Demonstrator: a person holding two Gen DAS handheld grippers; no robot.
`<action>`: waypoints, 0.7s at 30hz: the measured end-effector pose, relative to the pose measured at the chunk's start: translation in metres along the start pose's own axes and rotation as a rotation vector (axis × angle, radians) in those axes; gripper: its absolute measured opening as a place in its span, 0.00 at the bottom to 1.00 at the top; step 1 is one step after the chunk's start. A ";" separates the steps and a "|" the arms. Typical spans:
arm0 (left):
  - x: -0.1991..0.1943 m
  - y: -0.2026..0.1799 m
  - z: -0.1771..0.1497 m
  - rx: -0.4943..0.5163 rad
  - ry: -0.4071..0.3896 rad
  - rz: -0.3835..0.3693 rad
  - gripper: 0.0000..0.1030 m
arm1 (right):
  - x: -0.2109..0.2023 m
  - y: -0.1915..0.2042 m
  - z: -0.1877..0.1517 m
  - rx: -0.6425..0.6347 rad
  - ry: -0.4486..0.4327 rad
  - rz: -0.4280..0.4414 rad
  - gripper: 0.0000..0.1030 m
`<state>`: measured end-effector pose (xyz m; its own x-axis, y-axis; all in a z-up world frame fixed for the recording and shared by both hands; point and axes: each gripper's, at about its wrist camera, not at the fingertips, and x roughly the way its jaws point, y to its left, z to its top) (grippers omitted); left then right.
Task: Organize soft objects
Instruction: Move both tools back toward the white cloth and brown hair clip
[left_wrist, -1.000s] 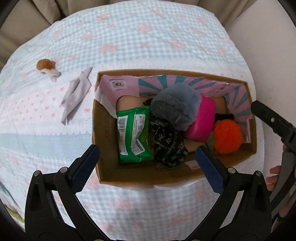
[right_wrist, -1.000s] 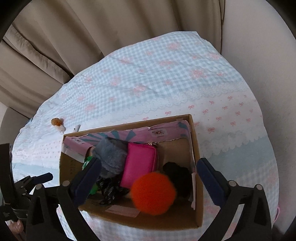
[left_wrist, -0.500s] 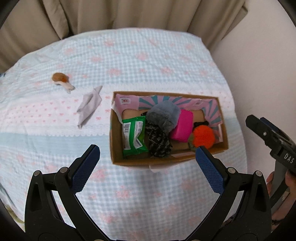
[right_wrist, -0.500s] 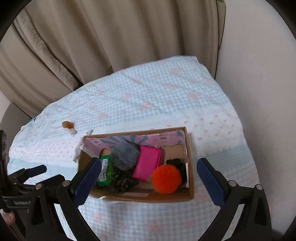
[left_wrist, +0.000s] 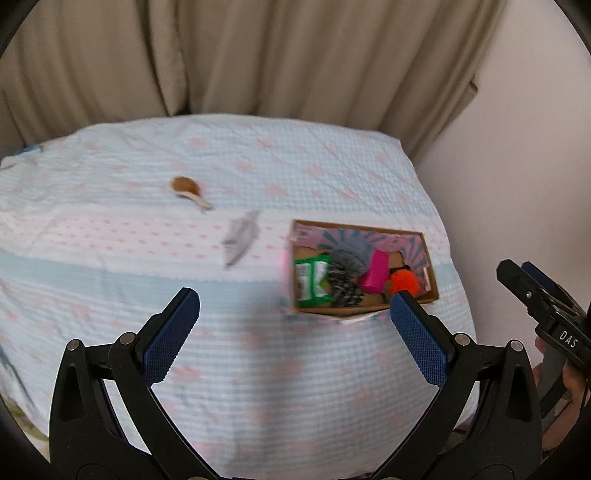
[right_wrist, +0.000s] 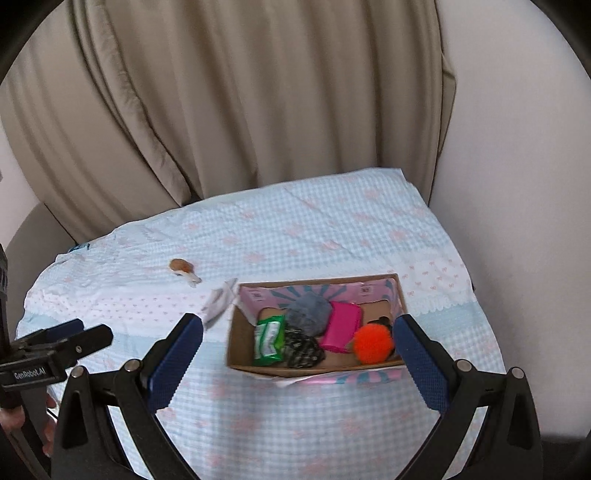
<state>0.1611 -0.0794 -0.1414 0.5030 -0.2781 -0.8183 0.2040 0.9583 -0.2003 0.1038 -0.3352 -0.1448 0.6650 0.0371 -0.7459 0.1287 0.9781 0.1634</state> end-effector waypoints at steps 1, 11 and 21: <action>-0.008 0.011 -0.001 -0.001 -0.010 0.005 1.00 | -0.005 0.009 -0.001 -0.002 -0.006 -0.002 1.00; -0.059 0.129 0.013 0.019 -0.084 0.020 1.00 | -0.020 0.120 -0.013 0.019 -0.071 0.013 1.00; -0.010 0.220 0.055 0.061 -0.060 0.018 1.00 | 0.032 0.208 -0.013 0.048 -0.099 -0.023 1.00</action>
<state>0.2471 0.1304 -0.1474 0.5559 -0.2659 -0.7876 0.2444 0.9579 -0.1508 0.1420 -0.1283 -0.1430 0.7306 -0.0084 -0.6827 0.1786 0.9675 0.1791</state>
